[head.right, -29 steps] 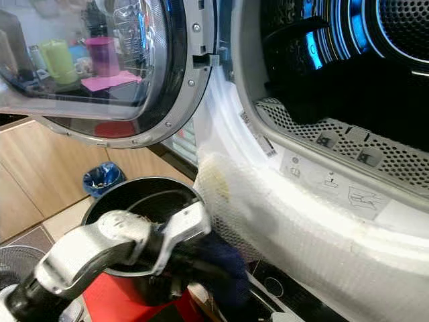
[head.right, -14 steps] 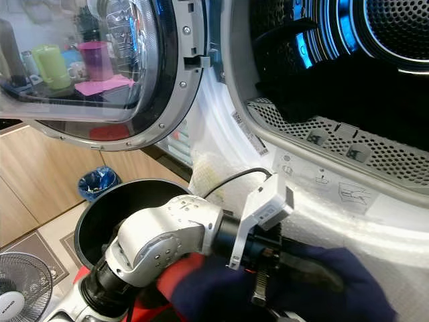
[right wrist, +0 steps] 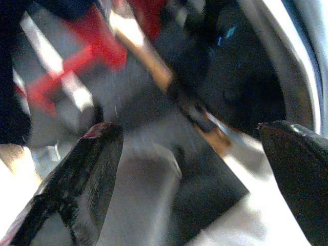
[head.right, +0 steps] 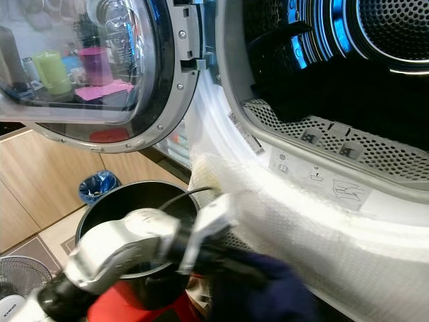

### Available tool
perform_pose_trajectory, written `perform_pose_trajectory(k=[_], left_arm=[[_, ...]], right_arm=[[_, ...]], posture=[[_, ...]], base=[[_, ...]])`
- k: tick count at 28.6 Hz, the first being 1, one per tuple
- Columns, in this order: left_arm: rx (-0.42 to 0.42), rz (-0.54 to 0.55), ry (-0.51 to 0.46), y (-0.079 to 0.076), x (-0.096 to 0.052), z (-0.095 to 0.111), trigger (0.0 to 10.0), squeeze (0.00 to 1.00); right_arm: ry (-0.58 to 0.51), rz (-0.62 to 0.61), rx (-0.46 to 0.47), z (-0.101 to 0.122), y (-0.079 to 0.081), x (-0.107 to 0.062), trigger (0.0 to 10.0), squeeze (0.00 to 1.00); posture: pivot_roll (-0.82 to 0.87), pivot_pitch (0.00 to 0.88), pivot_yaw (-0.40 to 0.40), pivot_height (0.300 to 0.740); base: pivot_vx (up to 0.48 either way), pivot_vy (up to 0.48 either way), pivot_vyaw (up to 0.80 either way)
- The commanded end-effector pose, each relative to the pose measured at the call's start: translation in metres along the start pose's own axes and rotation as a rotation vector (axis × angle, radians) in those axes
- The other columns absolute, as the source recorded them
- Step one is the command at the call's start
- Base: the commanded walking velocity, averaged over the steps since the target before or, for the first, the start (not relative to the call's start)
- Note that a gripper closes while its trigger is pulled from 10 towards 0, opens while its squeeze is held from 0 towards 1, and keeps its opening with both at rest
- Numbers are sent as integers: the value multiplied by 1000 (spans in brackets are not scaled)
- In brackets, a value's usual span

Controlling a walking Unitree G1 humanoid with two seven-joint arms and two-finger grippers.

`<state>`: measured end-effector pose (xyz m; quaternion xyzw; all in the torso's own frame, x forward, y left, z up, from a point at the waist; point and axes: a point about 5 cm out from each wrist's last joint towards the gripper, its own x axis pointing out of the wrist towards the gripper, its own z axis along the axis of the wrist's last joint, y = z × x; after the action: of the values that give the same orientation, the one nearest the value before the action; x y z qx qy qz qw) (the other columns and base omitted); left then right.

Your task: Clothes washing

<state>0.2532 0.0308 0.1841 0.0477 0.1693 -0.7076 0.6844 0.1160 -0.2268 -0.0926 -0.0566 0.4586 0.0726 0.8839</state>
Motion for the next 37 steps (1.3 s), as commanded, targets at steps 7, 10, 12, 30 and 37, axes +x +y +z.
perform_pose_trajectory(k=[7,10,12,30,37], left_arm=[[-18,79,108,13,3,-36,0,0],[-32,56,116,10,7,-43,0,0],[-37,41,118,8,9,-45,0,0],[-2,-36,126,3,32,-51,0,0],[9,-39,115,2,39,-47,0,0]], right_arm=[[-287,114,-47,25,-19,-30,10000,1000],[-370,157,-54,35,-23,-43,10000,1000],[-477,216,21,49,-24,-57,10000,1000],[-496,724,-37,90,41,-96,10000,1000],[-473,759,-116,105,56,-90,10000,1000]], posture=[[112,2,26,740],[88,0,24,740],[82,0,26,740],[62,0,25,740],[64,0,23,740]], base=[[0,0,0],[0,0,0],[0,0,0],[0,0,0],[0,0,0]])
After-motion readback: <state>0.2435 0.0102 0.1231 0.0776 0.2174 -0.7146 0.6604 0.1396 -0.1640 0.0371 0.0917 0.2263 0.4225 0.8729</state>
